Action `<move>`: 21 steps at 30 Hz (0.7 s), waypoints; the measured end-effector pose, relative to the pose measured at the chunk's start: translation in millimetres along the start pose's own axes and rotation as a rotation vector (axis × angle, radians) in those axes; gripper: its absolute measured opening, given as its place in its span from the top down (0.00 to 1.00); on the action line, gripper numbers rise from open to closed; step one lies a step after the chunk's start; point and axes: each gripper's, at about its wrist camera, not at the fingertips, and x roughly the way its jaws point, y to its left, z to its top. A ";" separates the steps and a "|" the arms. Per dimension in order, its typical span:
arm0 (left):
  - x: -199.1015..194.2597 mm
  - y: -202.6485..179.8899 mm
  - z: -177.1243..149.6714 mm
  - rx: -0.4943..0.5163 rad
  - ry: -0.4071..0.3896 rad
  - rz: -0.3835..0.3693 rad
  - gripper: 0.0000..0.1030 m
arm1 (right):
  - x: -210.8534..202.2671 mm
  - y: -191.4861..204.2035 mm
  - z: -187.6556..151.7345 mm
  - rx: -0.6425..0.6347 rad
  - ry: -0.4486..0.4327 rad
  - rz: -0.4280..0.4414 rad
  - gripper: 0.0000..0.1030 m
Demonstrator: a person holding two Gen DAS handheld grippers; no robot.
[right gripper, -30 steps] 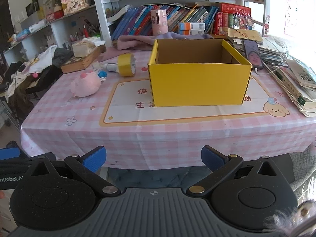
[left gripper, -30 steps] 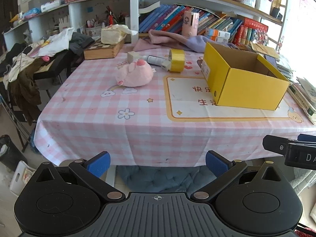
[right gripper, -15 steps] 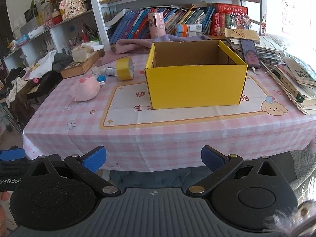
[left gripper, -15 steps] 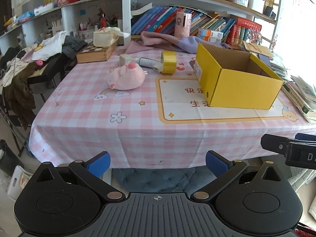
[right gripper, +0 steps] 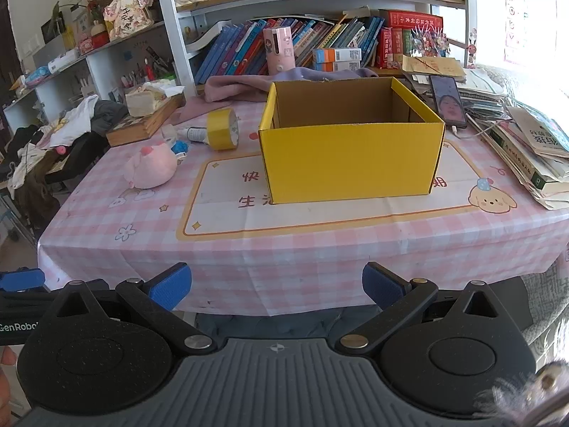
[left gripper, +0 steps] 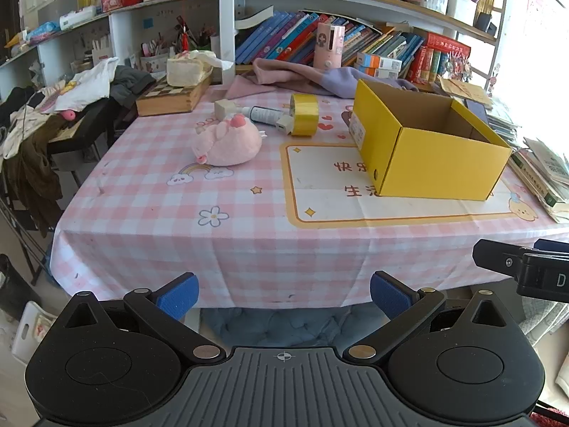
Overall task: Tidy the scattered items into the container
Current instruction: 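Move the right tool toward the yellow tape roll beside the box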
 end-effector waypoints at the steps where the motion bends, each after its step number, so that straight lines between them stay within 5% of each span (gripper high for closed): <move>1: 0.9 1.0 0.5 0.000 0.001 0.000 0.00 | -0.5 -0.3 -0.3 -0.002 0.000 0.001 0.00; 21: 9.1 31.5 2.5 -0.073 0.003 0.025 0.00 | 18.6 27.5 8.2 -0.061 0.024 0.005 0.00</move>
